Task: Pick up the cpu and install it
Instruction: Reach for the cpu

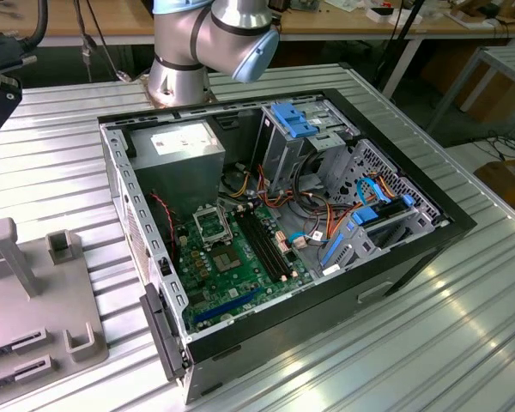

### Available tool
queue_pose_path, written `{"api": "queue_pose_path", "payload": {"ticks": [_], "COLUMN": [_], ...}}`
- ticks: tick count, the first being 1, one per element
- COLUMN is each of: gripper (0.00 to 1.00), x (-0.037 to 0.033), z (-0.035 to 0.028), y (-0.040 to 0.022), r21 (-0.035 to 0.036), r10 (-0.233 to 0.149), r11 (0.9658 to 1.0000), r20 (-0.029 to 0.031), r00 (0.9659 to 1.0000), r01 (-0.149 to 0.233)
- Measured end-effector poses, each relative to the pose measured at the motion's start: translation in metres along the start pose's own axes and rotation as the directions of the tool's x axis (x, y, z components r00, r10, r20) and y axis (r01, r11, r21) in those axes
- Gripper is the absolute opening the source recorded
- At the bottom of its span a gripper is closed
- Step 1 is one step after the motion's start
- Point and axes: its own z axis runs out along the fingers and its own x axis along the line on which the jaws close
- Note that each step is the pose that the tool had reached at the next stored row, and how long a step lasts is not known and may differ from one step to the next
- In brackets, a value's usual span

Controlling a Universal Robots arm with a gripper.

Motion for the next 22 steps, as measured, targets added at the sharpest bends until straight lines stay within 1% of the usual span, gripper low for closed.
{"api": "queue_pose_path", "payload": {"ticks": [2,10,12,13,18,19,21,22], "gripper": [0.11,0.11,0.11,0.11,0.11,0.11,0.11,0.11], "x": [0.0020,0.0025,0.0043,0.0056,0.0172,0.0183,0.0240,0.0252], "z": [0.0001,0.0001,0.0001,0.0001,0.0002,0.0002,0.0003,0.0003], "y": [-0.0002,-0.0002,-0.0003,-0.0004,-0.0017,-0.0021,-0.0045,-0.0053], "r21": [0.0000,0.0000,0.0000,0.0001,0.0001,0.0000,0.0000,0.0000], "r10": [0.000,0.000,0.000,0.000,0.000,0.000,0.000,0.000], "r11": [1.0000,1.0000,1.0000,1.0000,1.0000,1.0000,1.0000,1.0000], "r20": [-0.0002,-0.0002,-0.0003,-0.0003,-0.0003,-0.0003,-0.0002,-0.0002], "r00": [1.0000,1.0000,1.0000,1.0000,1.0000,1.0000,1.0000,1.0000], "r01": [0.000,0.000,0.000,0.000,0.000,0.000,0.000,0.000]}}
